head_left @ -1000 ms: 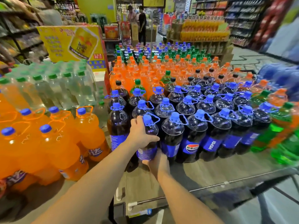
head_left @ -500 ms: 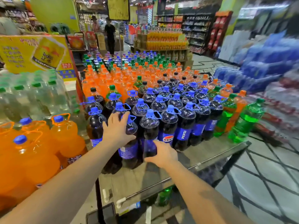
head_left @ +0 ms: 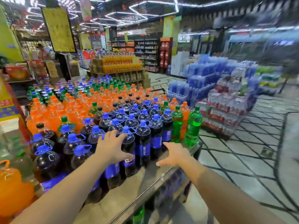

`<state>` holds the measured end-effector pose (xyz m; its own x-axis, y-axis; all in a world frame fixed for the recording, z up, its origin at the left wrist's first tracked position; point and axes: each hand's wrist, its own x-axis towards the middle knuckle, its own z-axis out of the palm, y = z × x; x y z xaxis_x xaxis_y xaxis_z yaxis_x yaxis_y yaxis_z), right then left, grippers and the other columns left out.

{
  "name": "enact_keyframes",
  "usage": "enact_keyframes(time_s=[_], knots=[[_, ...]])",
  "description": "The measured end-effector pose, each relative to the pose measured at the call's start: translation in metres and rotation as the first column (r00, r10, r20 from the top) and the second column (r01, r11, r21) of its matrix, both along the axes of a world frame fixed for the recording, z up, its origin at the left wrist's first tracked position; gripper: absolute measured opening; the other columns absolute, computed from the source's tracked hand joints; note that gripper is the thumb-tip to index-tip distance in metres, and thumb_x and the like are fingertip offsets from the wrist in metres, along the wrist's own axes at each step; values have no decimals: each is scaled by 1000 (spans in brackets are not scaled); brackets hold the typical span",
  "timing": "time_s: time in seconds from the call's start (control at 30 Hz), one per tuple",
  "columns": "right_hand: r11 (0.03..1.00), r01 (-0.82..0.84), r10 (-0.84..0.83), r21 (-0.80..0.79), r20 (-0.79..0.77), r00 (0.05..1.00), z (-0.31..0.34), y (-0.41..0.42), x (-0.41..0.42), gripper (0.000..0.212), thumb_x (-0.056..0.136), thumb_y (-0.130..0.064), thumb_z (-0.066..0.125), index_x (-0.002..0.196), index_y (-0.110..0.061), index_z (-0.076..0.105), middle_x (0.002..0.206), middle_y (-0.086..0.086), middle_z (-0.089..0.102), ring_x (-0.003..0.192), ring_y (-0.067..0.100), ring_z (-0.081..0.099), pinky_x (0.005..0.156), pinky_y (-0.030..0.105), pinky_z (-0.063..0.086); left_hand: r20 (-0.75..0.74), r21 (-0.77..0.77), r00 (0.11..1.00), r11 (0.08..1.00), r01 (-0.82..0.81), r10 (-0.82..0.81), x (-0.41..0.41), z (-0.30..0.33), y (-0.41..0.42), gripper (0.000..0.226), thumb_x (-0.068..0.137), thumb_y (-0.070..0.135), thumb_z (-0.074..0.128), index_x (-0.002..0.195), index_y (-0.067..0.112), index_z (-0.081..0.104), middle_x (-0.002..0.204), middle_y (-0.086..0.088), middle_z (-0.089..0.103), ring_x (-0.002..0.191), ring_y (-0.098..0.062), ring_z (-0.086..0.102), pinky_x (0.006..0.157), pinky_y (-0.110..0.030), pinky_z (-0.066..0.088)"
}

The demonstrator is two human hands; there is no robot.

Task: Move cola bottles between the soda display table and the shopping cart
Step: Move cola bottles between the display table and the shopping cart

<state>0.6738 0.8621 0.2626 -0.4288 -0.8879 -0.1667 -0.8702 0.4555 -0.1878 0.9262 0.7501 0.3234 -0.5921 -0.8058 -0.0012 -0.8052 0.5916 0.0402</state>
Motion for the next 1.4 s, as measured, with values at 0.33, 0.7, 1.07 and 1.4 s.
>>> enact_keyframes(time_s=[0.33, 0.7, 1.07, 1.4], knots=[[997, 80, -80, 1, -10, 997, 23, 49, -163, 131, 57, -88, 73, 163, -35, 17, 166, 2, 31, 152, 27, 29, 118, 49, 37, 41, 23, 987, 988, 154, -155, -172, 7, 27, 109, 74, 80, 71, 164, 40, 23, 153, -1, 38, 146, -27, 37, 112, -46, 45], [992, 124, -122, 32, -50, 991, 40, 101, -353, 117, 71, -79, 74, 163, -28, 22, 162, 6, 38, 146, 30, 37, 118, 45, 36, 54, 50, 975, 976, 214, -216, -369, 7, 26, 123, 59, 96, 56, 164, 41, 24, 157, -2, 38, 149, -27, 35, 115, -50, 43], [982, 175, -173, 67, -41, 984, 35, 75, -472, 118, 71, -81, 71, 163, -31, 18, 167, 1, 27, 152, 26, 27, 118, 48, 36, 28, -10, 941, 941, 337, -337, -513, 20, -2, 107, 75, 86, 65, 164, 40, 26, 162, -4, 36, 149, -30, 35, 116, -49, 42], [977, 172, -171, 123, -15, 985, 32, -38, -602, 118, 72, -82, 70, 164, -33, 14, 169, 1, 23, 155, 27, 17, 119, 54, 34, 36, 35, 947, 947, 319, -321, -656, 21, -112, 109, 74, 92, 60, 164, 41, 24, 155, -4, 40, 147, -28, 34, 112, -50, 45]])
